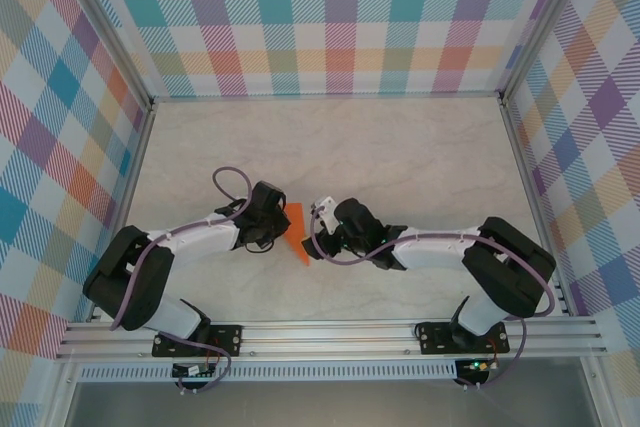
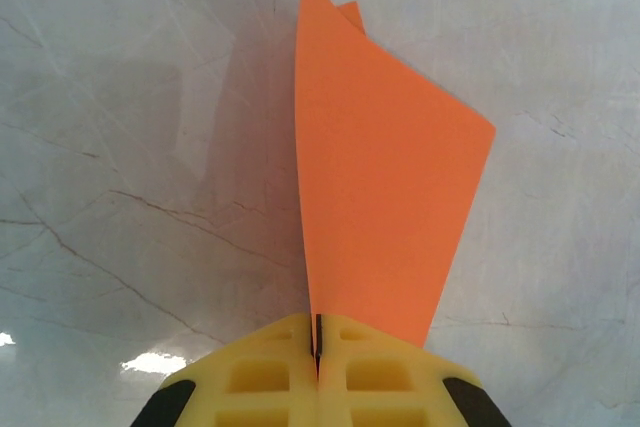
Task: Fold a paper plane with a square sheet of paper (pick it up from the middle)
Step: Fold the wing for the fifth time at the center of the table.
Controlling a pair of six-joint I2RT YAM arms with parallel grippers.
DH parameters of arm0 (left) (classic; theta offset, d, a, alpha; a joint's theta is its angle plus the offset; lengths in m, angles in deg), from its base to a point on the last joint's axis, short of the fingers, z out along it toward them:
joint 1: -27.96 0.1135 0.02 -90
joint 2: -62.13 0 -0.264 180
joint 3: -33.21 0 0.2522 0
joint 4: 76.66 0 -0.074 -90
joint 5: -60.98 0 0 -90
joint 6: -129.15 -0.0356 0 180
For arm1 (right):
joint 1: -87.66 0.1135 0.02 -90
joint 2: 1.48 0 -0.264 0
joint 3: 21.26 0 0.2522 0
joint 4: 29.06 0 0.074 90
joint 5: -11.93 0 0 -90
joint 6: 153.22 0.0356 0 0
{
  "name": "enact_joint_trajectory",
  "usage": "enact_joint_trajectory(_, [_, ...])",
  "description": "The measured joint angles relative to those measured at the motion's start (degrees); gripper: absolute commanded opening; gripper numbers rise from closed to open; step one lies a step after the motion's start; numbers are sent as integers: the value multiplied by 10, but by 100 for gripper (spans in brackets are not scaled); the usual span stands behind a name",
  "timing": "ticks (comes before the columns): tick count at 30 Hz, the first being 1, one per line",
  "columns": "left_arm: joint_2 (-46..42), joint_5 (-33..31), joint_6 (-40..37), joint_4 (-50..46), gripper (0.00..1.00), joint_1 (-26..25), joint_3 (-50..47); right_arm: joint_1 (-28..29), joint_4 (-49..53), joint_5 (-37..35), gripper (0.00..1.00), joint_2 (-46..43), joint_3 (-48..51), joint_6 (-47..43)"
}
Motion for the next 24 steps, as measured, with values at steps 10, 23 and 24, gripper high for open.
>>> enact_joint_trajectory(10, [7,1,17,-4,0,-1,24,47,-137,9,63,65,44,-90])
enact_joint_trajectory(23, [10,0,21,-16,0,-3,26,51,-198,-31,43,143,-7,-108])
enact_joint_trajectory(24, [11,1,21,-16,0,-3,26,51,-199,-32,41,146,-10,-109])
